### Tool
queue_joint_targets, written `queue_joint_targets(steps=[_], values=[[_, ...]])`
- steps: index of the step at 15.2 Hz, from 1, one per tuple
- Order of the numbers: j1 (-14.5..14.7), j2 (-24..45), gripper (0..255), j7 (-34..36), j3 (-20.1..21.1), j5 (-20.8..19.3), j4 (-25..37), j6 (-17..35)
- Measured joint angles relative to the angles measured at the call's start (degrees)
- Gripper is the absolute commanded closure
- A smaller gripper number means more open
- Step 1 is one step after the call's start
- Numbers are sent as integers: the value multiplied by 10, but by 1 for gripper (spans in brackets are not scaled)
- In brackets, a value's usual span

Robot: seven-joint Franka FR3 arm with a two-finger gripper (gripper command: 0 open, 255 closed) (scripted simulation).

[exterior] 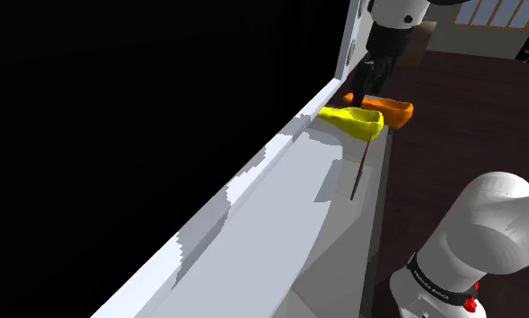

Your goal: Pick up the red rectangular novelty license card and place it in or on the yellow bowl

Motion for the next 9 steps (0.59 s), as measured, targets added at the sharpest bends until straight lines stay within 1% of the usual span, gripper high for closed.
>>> queue_joint_targets(steps=[1,2,3,6,9], values=[[0,0,0,0,0,0,0,0],[-14,0,0,24,3,6,-5,1],[-35,0,0,73,11,17,-15,3],[-115,-11,0,261,33,59,-61,14],[-193,-40,0,456,58,113,-117,22]])
